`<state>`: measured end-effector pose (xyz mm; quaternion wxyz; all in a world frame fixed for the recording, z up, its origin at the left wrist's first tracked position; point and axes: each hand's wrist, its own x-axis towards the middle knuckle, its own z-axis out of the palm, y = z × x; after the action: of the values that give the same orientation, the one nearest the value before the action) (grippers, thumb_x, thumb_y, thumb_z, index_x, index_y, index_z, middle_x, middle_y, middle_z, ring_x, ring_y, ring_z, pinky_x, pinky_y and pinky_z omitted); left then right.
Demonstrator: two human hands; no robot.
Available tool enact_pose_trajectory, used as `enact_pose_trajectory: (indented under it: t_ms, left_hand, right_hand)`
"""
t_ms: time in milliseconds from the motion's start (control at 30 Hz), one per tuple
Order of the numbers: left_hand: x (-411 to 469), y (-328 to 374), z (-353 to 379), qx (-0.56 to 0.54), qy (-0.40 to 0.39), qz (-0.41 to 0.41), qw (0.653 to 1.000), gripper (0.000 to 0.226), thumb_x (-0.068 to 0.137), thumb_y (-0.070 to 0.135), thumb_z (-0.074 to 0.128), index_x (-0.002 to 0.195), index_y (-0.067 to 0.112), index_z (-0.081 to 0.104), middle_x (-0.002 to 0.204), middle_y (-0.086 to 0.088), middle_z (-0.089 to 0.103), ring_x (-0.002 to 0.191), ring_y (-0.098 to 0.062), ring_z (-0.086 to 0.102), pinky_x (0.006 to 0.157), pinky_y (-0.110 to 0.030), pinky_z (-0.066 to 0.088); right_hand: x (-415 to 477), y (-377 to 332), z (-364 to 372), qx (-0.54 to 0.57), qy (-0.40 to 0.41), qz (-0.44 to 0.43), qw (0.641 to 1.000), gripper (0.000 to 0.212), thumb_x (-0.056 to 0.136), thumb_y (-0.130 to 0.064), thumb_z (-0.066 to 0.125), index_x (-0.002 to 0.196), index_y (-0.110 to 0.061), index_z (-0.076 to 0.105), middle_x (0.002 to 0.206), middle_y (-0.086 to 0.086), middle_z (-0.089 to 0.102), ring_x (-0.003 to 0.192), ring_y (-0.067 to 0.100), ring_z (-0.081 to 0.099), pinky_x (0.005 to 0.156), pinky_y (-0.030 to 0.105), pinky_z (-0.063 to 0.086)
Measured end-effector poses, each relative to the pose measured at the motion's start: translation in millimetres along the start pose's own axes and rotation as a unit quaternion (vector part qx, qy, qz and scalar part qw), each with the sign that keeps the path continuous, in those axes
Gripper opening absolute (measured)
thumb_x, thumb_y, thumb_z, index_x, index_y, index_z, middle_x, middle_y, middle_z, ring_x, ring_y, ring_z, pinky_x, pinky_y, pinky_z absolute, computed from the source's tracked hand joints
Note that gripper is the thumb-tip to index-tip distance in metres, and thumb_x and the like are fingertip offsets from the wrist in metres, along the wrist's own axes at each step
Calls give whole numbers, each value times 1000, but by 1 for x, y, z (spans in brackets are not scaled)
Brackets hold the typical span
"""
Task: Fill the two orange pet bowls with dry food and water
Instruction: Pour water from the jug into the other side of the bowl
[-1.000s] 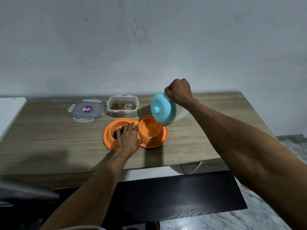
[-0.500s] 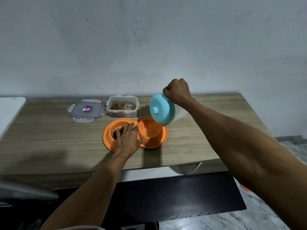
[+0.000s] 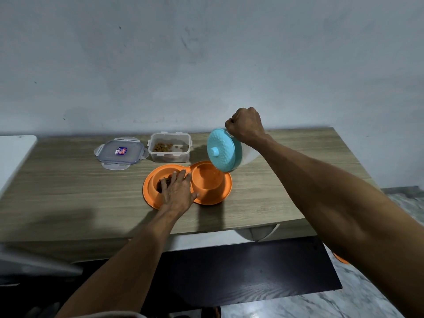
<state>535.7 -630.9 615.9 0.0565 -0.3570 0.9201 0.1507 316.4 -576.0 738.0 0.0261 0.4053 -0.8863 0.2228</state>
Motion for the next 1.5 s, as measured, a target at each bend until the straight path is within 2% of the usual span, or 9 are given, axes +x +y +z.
enact_pose_trajectory:
  t_ms: [200, 433, 533, 667, 767, 1033, 1200, 1333, 1500]
  left_hand:
    - [0, 0, 0, 2, -3, -4, 1000, 78, 90, 44, 62, 154, 21, 23, 164, -5, 16, 152, -29, 9, 119, -59, 10]
    - [-1, 1, 2, 13, 0, -8, 1000, 76, 91, 43, 61, 154, 21, 24, 164, -4, 16, 152, -28, 10, 118, -59, 10]
    - [-1, 2, 1, 13, -1, -8, 1000, 75, 92, 43, 60, 154, 21, 24, 164, -4, 16, 152, -28, 10, 119, -59, 10]
    - [-1, 3, 0, 13, -1, -8, 1000, 75, 92, 42, 61, 154, 21, 25, 164, -4, 17, 152, -28, 10, 118, -59, 10]
    - [-1, 3, 1, 12, -1, -11, 1000, 75, 91, 41, 61, 154, 21, 25, 164, -4, 17, 151, -29, 11, 119, -59, 10]
    - [0, 0, 4, 22, 14, 2, 1000, 74, 92, 42, 60, 153, 20, 25, 163, -5, 19, 151, -29, 14, 117, -60, 12]
    - [0, -1, 5, 22, 9, 1, 1000, 73, 93, 41, 59, 153, 20, 25, 163, -4, 17, 151, -29, 12, 118, -59, 10]
    - [0, -1, 6, 28, 12, 3, 1000, 71, 93, 41, 59, 153, 20, 26, 163, -4, 17, 151, -29, 13, 117, -59, 12]
    - [1, 0, 7, 28, 13, -1, 1000, 73, 93, 42, 59, 153, 20, 25, 163, -3, 17, 151, -29, 13, 117, -59, 10]
  right_hand:
    - [0, 4, 3, 16, 0, 8, 1000, 31, 82, -16, 55, 55, 0, 55, 50, 13, 47, 58, 35, 53, 60, 40, 49]
    - [-2, 28, 5, 105, 18, 80, 991, 39, 80, -18, 57, 46, -4, 43, 41, 5, 31, 43, 17, 27, 52, 31, 32]
    - [-4, 40, 8, 132, 17, 113, 985, 41, 78, -19, 56, 43, -7, 38, 41, 5, 29, 47, 19, 26, 57, 35, 32]
    - [-6, 56, 10, 172, 30, 184, 967, 35, 78, -20, 57, 48, -4, 49, 44, 5, 34, 52, 20, 33, 60, 33, 35]
    - [-3, 64, 11, 231, 51, 251, 939, 38, 78, -18, 58, 47, -10, 38, 48, 3, 34, 55, 19, 30, 61, 31, 35]
    - [12, 81, 32, 392, 89, 398, 824, 22, 74, -21, 62, 60, -9, 50, 61, 2, 53, 67, 24, 50, 62, 33, 41]
    - [13, 86, 46, 467, 112, 439, 759, 18, 66, -14, 64, 62, -12, 46, 61, 1, 48, 58, 21, 41, 51, 30, 36]
    - [12, 90, 55, 483, 112, 459, 737, 22, 66, -11, 64, 58, -14, 43, 55, 0, 44, 52, 19, 36, 45, 28, 30]
    - [10, 92, 66, 498, 107, 453, 732, 25, 74, -10, 67, 57, -14, 49, 53, -1, 50, 55, 18, 42, 51, 29, 37]
